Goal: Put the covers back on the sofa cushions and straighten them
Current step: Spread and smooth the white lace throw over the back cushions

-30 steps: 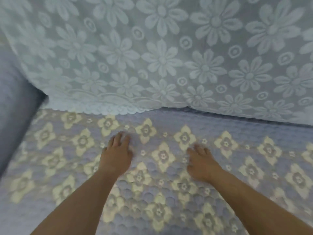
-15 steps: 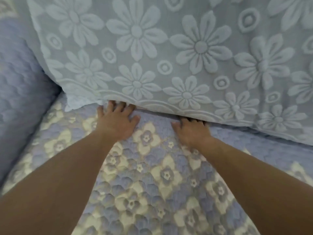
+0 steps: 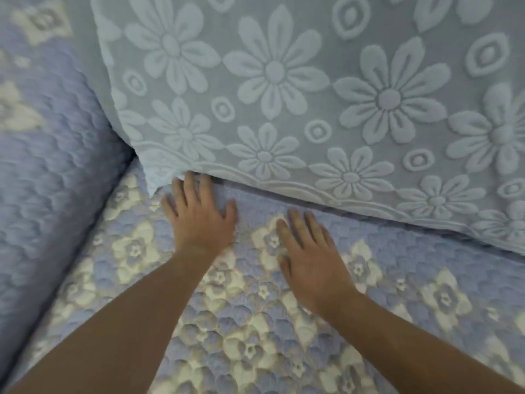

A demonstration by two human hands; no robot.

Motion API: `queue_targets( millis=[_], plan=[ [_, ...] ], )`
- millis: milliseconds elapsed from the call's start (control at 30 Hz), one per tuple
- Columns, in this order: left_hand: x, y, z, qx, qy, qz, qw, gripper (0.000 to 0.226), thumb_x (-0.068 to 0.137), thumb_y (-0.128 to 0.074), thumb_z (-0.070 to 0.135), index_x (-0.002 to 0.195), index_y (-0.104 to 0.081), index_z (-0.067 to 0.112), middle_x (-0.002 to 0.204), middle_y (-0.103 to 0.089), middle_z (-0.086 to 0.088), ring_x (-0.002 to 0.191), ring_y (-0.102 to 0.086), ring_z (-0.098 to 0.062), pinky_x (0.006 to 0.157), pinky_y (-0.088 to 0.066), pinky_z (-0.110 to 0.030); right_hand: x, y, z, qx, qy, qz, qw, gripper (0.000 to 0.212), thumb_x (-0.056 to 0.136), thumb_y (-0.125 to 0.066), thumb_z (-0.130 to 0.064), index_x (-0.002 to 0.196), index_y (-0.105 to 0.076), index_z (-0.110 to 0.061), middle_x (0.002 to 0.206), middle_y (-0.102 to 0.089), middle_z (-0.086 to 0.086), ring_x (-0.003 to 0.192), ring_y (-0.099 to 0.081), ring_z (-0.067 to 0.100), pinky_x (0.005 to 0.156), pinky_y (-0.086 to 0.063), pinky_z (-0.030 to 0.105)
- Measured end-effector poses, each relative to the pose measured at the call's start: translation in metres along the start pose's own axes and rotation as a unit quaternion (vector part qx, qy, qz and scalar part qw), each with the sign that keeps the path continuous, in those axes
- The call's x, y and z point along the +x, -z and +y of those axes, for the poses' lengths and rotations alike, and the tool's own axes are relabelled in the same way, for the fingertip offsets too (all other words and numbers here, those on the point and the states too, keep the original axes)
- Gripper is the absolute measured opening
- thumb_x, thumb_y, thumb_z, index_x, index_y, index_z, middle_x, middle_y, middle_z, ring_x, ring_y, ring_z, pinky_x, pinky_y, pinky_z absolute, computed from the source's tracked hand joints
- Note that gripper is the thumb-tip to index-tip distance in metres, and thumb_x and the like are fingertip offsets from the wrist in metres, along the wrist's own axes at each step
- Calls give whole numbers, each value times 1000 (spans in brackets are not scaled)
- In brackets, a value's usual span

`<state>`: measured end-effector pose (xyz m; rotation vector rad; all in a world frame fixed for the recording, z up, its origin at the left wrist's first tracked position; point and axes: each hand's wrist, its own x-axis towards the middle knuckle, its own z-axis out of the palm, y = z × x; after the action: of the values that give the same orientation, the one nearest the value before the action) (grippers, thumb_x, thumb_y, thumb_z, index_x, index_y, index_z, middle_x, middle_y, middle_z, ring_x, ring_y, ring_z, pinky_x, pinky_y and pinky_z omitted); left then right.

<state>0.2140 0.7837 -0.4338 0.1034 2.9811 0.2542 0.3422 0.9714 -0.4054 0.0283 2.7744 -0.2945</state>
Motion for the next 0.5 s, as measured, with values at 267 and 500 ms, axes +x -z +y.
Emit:
queue_targets(
  millis=[267, 500],
  plan=[
    [99, -2, -67, 61, -94, -17, 994, 78, 92, -22, 71, 154, -30, 24, 161, -29, -2, 150, -17, -22, 123, -7, -49, 110, -10, -40, 11, -80, 23, 996, 63, 100, -14, -56, 154, -19, -24, 158, -27, 8, 144, -21, 33, 118, -13, 50],
    [55, 6, -42, 39, 42, 20, 998, 76, 95, -17, 68, 154, -29, 20, 159, -23, -10, 145, -18, -34, 120, -14, -52, 86, -6, -58, -4, -113, 22, 993, 61, 103, -15, -45, 156, -18, -16, 162, -21, 9, 148, -15, 33, 122, -10, 51]
  ],
)
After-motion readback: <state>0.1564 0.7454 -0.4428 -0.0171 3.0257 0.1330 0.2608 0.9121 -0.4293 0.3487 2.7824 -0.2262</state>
